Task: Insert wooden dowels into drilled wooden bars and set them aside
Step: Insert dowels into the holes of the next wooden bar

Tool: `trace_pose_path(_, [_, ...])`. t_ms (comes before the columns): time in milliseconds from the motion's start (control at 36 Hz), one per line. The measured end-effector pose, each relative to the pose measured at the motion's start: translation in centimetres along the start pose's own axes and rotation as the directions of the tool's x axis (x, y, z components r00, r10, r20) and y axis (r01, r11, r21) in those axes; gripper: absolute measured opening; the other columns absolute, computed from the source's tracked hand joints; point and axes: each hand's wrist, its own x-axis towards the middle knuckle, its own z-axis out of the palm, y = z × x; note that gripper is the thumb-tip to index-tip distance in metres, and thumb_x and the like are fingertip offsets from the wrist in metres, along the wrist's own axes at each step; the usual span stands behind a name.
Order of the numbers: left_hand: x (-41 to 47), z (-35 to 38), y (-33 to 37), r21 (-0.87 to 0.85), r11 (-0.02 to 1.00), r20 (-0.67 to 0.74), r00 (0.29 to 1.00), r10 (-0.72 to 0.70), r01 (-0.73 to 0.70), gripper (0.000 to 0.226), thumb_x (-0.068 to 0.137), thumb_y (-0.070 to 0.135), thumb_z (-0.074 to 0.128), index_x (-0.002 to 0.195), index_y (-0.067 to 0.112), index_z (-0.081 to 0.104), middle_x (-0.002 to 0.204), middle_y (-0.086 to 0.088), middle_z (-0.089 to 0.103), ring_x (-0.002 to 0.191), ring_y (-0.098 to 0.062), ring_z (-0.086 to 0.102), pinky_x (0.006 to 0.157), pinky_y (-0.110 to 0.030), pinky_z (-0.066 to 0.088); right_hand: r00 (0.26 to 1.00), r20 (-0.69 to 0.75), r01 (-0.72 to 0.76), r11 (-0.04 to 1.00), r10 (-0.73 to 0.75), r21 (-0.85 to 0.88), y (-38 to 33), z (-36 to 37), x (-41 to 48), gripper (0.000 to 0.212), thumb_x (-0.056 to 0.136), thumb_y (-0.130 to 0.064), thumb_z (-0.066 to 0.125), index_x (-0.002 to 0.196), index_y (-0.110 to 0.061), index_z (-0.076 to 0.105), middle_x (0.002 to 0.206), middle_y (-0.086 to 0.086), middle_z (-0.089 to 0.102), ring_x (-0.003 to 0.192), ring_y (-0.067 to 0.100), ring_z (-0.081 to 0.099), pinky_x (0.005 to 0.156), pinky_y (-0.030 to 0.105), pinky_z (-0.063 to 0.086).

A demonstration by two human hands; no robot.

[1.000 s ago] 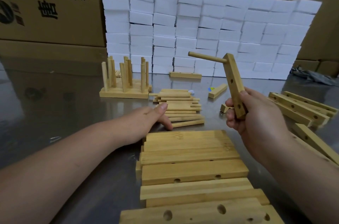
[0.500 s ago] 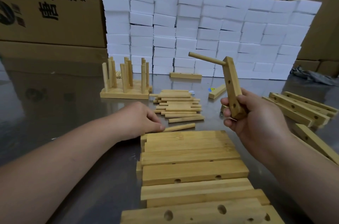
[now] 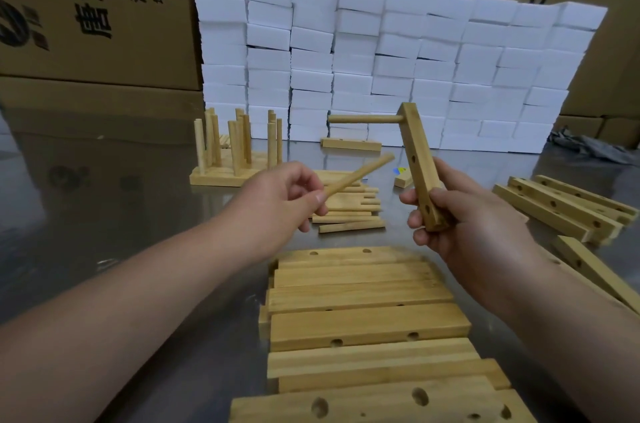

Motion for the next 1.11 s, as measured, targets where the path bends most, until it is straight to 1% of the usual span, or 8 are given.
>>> trace_pose_path(83, [-0.5,0.4,0.5,-0.050,0.997,-0.014,0.998,0.056,-0.057,0.016,0.089,0.016,0.057,0.082,0.030,0.060,0.068,0.018,0.066,0.055,0.006,0.056,0.052,-0.007,0.042,0.997,0.071,0.000,1.000,0.000,0.008,0.0,0.2,-0.3,0.046,0.097,0.000,0.033,0.136,-0.019,0.048,0.076,0.008,0.063,0.052,0.013,0.054,0.044,0.022,0.044])
trace_pose_path(222, [-1.0,0.2,1.0,-0.058,0.993,-0.071,0.992,0.101,-0.105,0.028,0.090,0.019,0.056,0.083,0.046,0.060,0.072,0.015,0.065,0.060,0.009,0.054,0.053,-0.005,0.042,0.988,0.151,0.026,0.999,-0.022,-0.027,0.0,0.2,-0.7,0.046,0.097,-0.002,0.033,0.134,-0.024,0.050,0.078,0.006,0.064,0.058,0.015,0.054,0.049,0.023,0.046])
trace_pose_path(333, [-1.2,0.1,1.0,-0.030,0.993,-0.096,0.989,0.113,-0.116,0.026,0.089,0.022,0.056,0.084,0.046,0.062,0.075,0.007,0.064,0.061,0.005,0.052,0.052,-0.008,0.043,0.983,0.179,0.033,0.999,-0.030,-0.013,-0.1,0.1,-0.8,0.046,0.097,-0.002,0.033,0.135,-0.024,0.049,0.077,0.005,0.064,0.057,0.014,0.055,0.049,0.023,0.046])
trace_pose_path(528, [-1.3,0.2,0.6,0.034,0.989,-0.108,0.983,0.146,-0.143,0.025,0.089,0.023,0.055,0.090,0.047,0.062,0.076,0.007,0.064,0.069,-0.004,0.055,0.056,-0.012,0.044,0.974,0.221,0.052,0.998,-0.044,-0.027,-0.2,0.1,-0.9,0.047,0.097,-0.003,0.034,0.135,-0.026,0.048,0.079,0.005,0.064,0.059,0.014,0.055,0.050,0.023,0.047])
trace_pose_path(639, [-1.2,0.0,0.6,0.051,0.984,-0.142,0.974,0.176,-0.170,0.023,0.090,0.026,0.053,0.088,0.048,0.061,0.072,0.012,0.060,0.065,0.004,0.051,0.053,-0.006,0.040,0.968,0.248,0.063,0.995,-0.041,-0.083,-0.2,0.0,-1.0,0.048,0.097,-0.004,0.035,0.134,-0.029,0.049,0.080,0.002,0.064,0.059,0.013,0.054,0.049,0.022,0.045])
trace_pose_path(722, [-1.2,-0.1,0.7,0.085,0.974,-0.170,0.960,0.223,-0.211,0.023,0.091,0.026,0.052,0.088,0.048,0.057,0.079,0.013,0.059,0.070,0.007,0.050,0.057,-0.002,0.037,0.963,0.266,0.090,0.983,-0.045,-0.158,-0.2,0.1,-1.2,0.048,0.097,-0.006,0.035,0.132,-0.035,0.050,0.083,0.000,0.064,0.060,0.011,0.053,0.049,0.023,0.043])
trace_pose_path(917, [-1.1,0.0,0.8,0.274,0.916,-0.186,0.918,0.349,-0.293,0.027,0.093,0.025,0.045,0.112,0.021,0.063,0.083,0.020,0.050,0.081,0.010,0.046,0.066,0.000,0.032,0.958,0.272,0.172,0.945,-0.095,-0.278,-0.6,0.1,-1.5,0.048,0.098,-0.011,0.034,0.132,-0.042,0.045,0.082,-0.007,0.061,0.060,0.008,0.047,0.049,0.022,0.036])
trace_pose_path(1111, [-1.1,-0.1,1.1,0.289,0.893,-0.161,0.902,0.400,-0.344,0.021,0.093,0.021,0.045,0.100,0.015,0.064,0.079,0.014,0.049,0.082,0.007,0.046,0.066,-0.002,0.033,0.942,0.306,0.263,0.875,-0.141,-0.407,-0.7,-0.1,-2.1,0.046,0.099,-0.023,0.033,0.139,-0.045,0.034,0.079,-0.015,0.055,0.060,0.000,0.046,0.056,0.012,0.042])
